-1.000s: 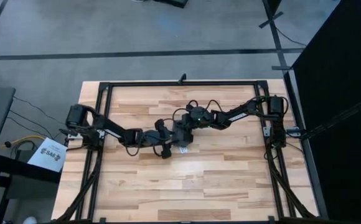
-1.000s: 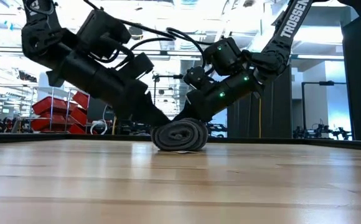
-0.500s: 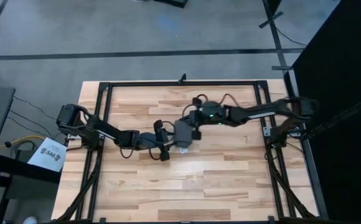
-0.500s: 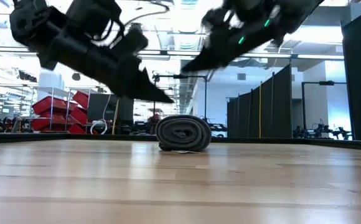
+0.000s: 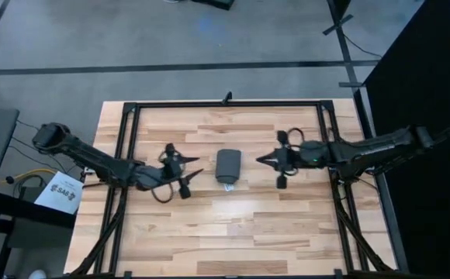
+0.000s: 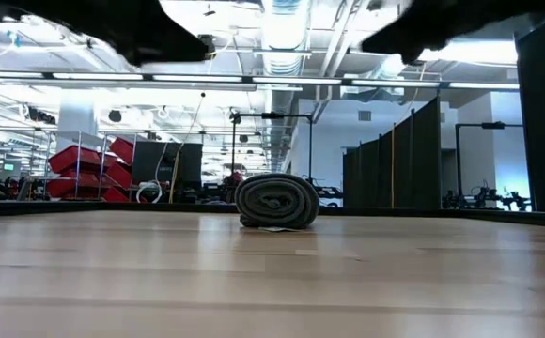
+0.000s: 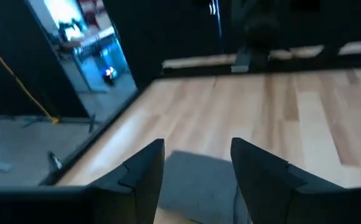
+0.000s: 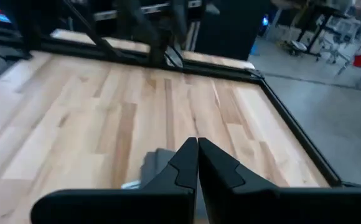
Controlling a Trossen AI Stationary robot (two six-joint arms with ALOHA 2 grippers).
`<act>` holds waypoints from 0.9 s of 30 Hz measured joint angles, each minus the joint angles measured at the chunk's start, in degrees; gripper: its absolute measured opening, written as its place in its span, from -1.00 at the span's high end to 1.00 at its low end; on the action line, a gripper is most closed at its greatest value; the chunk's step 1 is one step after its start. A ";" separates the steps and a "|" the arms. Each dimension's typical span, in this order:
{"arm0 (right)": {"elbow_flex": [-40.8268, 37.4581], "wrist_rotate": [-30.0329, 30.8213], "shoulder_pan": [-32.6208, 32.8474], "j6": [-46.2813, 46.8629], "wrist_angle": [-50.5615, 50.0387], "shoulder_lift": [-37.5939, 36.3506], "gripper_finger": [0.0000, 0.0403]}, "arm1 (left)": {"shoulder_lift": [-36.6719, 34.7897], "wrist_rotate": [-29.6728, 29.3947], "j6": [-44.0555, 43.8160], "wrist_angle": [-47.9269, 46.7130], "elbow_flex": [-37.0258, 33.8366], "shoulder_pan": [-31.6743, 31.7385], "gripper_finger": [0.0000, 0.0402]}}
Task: Roll towel
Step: Return to Home Position
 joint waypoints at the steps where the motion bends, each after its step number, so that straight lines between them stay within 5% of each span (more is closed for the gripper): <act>1: -1.88 0.04 0.51 0.00 0.68 -2.31 1.00 | -1.75 1.18 0.19 1.56 -1.41 0.21 0.14; 7: -10.70 -1.38 -3.87 0.26 2.99 -17.67 1.00 | -10.47 14.17 -0.97 14.46 -13.35 9.78 0.25; 15: -17.18 -24.23 -19.08 7.48 2.83 -32.07 1.00 | -15.28 32.34 -4.11 22.18 -19.40 27.33 0.73; 21: -21.55 -28.38 -26.19 10.49 5.91 -32.60 1.00 | -24.36 31.53 -1.99 10.76 -19.42 29.13 0.97; 27: -30.50 -26.55 -26.57 11.92 21.75 -36.35 1.00 | -48.23 28.50 -4.85 -13.03 -19.42 27.91 1.00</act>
